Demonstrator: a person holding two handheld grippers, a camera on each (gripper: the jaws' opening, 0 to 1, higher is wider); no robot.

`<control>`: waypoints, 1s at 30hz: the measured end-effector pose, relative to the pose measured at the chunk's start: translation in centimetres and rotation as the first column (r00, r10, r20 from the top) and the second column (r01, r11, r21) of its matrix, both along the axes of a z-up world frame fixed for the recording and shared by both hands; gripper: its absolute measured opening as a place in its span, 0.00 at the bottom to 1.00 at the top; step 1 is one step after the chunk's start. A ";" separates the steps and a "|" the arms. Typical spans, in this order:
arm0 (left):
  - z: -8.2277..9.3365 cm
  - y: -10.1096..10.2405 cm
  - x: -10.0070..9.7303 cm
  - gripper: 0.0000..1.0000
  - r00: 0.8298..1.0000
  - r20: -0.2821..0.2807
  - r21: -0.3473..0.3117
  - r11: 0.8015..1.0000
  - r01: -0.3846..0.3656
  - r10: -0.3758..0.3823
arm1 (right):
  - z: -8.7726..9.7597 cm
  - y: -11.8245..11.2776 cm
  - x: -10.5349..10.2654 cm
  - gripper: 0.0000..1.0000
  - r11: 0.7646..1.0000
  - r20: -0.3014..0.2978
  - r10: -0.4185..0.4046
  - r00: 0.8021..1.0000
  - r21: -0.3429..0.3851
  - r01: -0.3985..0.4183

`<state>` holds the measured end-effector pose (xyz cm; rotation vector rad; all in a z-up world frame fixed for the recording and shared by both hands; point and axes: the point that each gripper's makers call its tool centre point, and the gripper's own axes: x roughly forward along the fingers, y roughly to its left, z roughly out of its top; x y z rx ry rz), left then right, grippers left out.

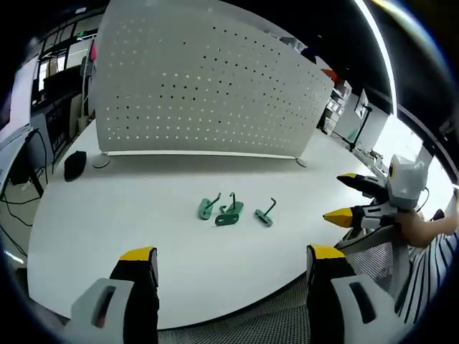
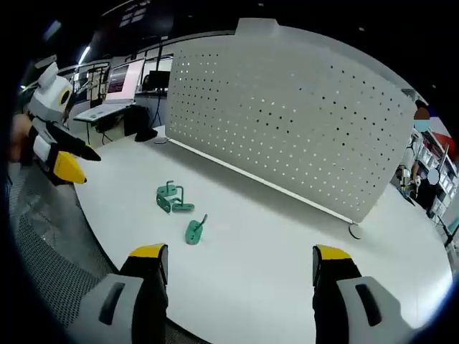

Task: Insert the hook assembly into the mounting plate slot until the hook locks in place.

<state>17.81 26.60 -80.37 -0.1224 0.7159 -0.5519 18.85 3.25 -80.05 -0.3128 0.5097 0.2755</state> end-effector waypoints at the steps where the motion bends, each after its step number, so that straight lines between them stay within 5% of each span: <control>1: 0.0 0.0 0.0 0.87 1.000 0.000 -0.001 1.000 0.000 0.000 | 0.1 -0.1 0.1 0.81 1.000 0.009 -0.003 1.000 0.001 0.003; 30: 0.1 -0.1 -0.2 0.85 1.000 0.007 0.007 1.000 0.003 -0.003 | 0.2 0.6 0.0 0.77 0.998 0.008 0.013 1.000 0.054 -0.013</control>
